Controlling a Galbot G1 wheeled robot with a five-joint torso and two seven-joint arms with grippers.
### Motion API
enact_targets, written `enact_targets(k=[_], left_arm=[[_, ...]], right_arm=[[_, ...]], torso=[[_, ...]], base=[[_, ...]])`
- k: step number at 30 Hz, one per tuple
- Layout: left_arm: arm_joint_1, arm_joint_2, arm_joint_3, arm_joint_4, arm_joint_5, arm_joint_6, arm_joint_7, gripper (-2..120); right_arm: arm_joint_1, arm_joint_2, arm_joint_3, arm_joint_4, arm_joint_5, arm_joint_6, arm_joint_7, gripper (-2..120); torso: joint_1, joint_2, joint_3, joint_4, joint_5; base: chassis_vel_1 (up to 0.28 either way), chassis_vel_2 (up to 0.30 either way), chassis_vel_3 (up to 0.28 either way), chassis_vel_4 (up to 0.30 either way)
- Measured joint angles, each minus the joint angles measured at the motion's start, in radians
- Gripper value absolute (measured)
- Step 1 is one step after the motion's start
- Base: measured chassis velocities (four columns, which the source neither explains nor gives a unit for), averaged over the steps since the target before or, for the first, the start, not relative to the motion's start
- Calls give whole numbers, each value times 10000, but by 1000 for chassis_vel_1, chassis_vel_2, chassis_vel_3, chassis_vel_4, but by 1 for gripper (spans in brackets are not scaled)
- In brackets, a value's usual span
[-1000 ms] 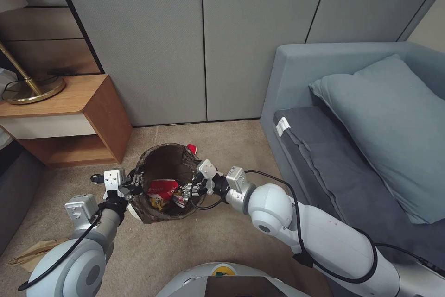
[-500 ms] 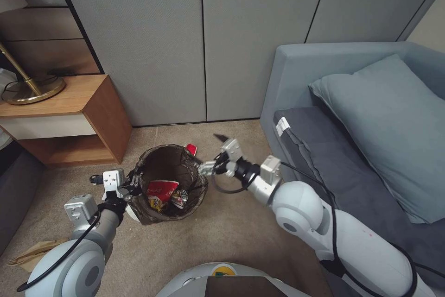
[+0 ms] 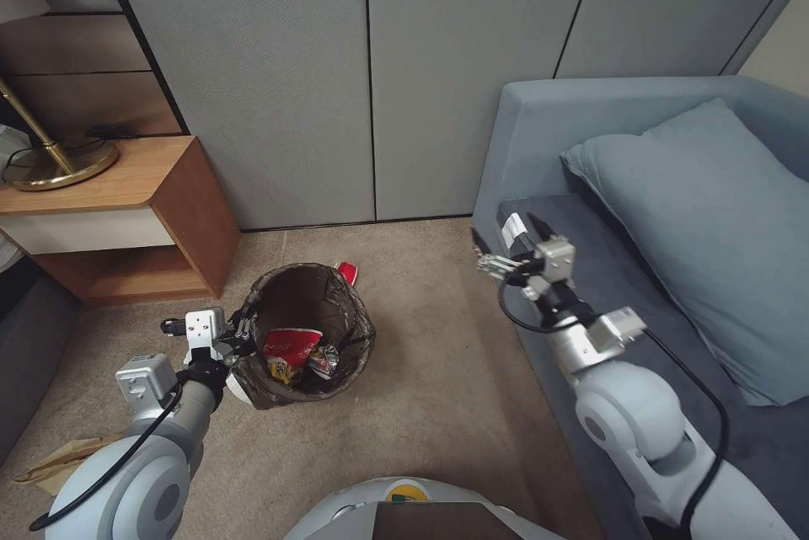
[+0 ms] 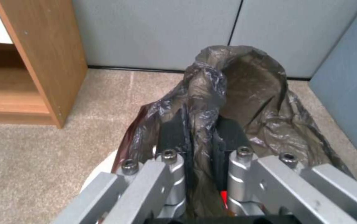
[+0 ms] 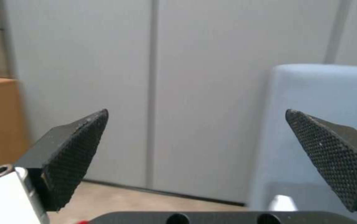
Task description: Pick up the trash bin, then pick up the garbage from the floor and place it into the trash bin.
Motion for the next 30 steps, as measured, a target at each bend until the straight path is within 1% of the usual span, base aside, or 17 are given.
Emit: enact_targets(k=[1, 2, 3, 4, 5, 6, 9, 30], left_arm=[[8, 1, 5, 0, 0, 20, -17, 8], [8, 1, 5, 0, 0, 20, -17, 8], [21, -2, 11, 0, 6, 33, -31, 8], [35, 0, 12, 0, 23, 41, -39, 8], [35, 0, 12, 0, 23, 41, -39, 8], [58, 12, 8, 0, 66, 53, -46, 8], [68, 56, -7, 0, 67, 159, -43, 8], [41, 33, -45, 0, 67, 260, 16, 8]], right_arm=[[-262, 357, 221, 33, -337, 118, -59, 100], [-262, 357, 221, 33, -337, 118, -59, 100], [-558, 817, 473, 125, -617, 187, -234, 100], [-769, 1137, 609, 223, -746, 193, -348, 100], [-769, 1137, 609, 223, -746, 193, -348, 100], [-1105, 1706, 747, 446, -891, 182, -438, 100], [-1317, 2126, 747, 550, -1156, 158, -446, 100], [-1140, 2142, 871, 297, -1115, 71, -275, 100]], torso=[[0, 0, 0, -1, 0], [0, 0, 0, -1, 0], [0, 0, 0, 2, -1], [0, 0, 0, -1, 0], [0, 0, 0, -1, 0], [0, 0, 0, -1, -3], [0, 0, 0, 0, -3], [1, 0, 1, 1, -2]], base=[[0, 0, 0, 0], [0, 0, 0, 0], [0, 0, 0, 0], [0, 0, 0, 0], [0, 0, 0, 0], [0, 0, 0, 0], [0, 0, 0, 0], [7, 8, 6, 7]])
